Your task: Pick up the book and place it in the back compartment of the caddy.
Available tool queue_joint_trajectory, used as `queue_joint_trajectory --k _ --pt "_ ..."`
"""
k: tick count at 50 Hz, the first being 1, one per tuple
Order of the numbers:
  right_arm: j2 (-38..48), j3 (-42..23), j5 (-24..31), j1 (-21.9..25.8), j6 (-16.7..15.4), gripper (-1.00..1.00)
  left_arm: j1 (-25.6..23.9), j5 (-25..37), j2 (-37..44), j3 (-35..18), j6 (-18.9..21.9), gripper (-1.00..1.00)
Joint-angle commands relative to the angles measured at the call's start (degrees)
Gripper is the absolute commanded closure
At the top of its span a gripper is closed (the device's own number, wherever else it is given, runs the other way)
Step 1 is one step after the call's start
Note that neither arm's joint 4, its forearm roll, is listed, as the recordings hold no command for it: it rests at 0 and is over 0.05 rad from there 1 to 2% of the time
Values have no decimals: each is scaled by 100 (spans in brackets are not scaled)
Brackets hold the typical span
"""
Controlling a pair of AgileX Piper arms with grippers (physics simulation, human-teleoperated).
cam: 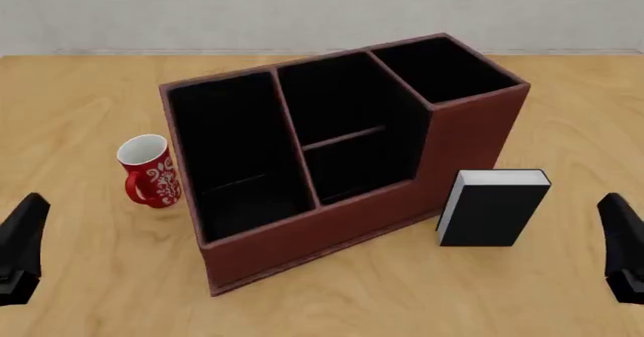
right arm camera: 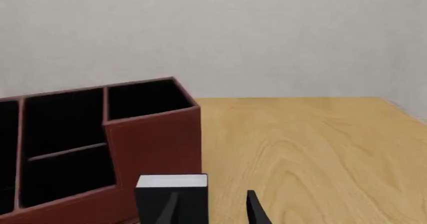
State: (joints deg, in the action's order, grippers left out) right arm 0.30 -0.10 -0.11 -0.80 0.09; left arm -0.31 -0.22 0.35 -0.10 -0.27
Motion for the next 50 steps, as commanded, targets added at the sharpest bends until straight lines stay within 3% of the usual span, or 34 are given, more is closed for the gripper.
queue_joint_trajectory --k 1,8,19,23,34,35,37,39,43,44,45,47,50 --pt "9 -13 20 78 11 -100 -202 18 28 -103 44 -100" --pt "-18 -14 23 81 -16 -100 -476 -193 336 -306 -272 -100" --pt "-2 -15 45 76 27 -100 -667 153 297 -744 -389 -100" --pt "-16 -18 26 79 -12 -100 -713 -146 676 -723 -435 -100" --pt "11 -13 27 76 22 -100 -932 -225 951 -981 -568 -100" --pt "19 -7 15 76 25 -100 -1008 -265 1000 -982 -606 -100" --pt "-3 -17 27 78 2 -100 -1118 -370 1068 -974 -1052 -100" --pt "-2 -23 34 78 5 -100 -1443 -470 1264 -1015 -755 -100" --pt "14 -10 16 76 17 -100 -1840 -707 1533 -1011 -678 -100" --pt "1 -14 23 77 5 -100 -1938 -688 1631 -1110 -697 -100" --pt "-11 -21 30 79 -9 -100 -2043 -441 1927 -1641 -653 -100" --pt "8 -9 16 77 11 -100 -2211 -211 2190 -2141 -523 -100" --pt "12 -8 15 76 16 -100 -2307 -77 2433 -2556 -495 -100"
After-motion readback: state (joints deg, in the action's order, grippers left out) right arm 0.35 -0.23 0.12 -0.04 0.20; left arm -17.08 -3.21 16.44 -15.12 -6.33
